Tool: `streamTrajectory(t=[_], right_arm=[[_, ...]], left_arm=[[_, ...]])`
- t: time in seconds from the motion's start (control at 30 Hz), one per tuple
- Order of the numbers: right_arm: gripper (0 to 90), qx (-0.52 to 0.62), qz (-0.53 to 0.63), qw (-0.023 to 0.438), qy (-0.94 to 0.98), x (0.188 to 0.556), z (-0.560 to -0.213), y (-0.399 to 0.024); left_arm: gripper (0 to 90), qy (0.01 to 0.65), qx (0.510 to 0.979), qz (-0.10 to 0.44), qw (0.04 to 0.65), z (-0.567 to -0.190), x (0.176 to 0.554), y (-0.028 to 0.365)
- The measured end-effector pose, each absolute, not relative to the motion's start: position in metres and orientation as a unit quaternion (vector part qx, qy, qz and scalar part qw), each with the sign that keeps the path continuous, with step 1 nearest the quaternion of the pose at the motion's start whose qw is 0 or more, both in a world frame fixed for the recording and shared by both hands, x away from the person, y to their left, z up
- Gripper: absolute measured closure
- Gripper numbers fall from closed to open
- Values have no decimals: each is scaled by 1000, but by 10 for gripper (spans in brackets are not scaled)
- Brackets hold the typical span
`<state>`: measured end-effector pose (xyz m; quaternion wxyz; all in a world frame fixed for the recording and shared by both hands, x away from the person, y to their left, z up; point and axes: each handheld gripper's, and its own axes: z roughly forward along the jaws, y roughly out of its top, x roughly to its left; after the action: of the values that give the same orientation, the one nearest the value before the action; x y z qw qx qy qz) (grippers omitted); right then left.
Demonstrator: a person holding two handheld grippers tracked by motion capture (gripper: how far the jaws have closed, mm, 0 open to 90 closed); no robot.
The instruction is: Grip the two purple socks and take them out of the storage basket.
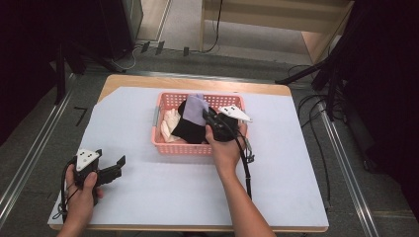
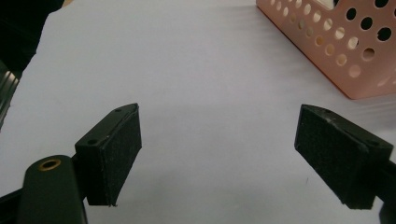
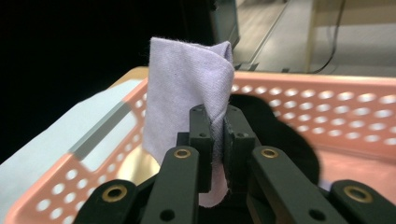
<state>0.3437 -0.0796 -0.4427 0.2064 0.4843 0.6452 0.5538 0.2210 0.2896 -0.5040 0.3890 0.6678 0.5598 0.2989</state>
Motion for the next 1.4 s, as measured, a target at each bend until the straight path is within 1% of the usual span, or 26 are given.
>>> streamTrajectory(t=[0.03, 0.13, 0.23, 0.27, 0.43, 0.53, 0.93, 1.33, 1.4], right_arm=[[839, 484, 554, 206, 645, 344, -443, -80], [838, 479, 555, 241, 637, 342, -444, -89], [838, 477, 553, 251, 636, 342, -445, -93], [837, 477, 555, 262, 629, 342, -446, -98], [836, 475, 558, 277, 622, 343, -449, -107], [833, 468, 563, 302, 610, 342, -449, -116], [834, 471, 580, 316, 585, 343, -448, -141], [833, 489, 580, 348, 551, 343, -448, -180], [834, 492, 579, 347, 549, 343, -448, -182]], left_arm=[[153, 560, 668, 299, 389, -504, 221, 290], [153, 560, 668, 299, 389, -504, 221, 290], [153, 560, 667, 299, 389, -504, 221, 290], [153, 561, 667, 299, 389, -504, 221, 290], [153, 560, 667, 299, 391, -504, 221, 290], [153, 560, 668, 297, 390, -504, 221, 290], [153, 560, 667, 298, 390, -504, 221, 290], [153, 560, 666, 299, 390, -504, 221, 290], [153, 561, 667, 300, 389, -504, 221, 290]])
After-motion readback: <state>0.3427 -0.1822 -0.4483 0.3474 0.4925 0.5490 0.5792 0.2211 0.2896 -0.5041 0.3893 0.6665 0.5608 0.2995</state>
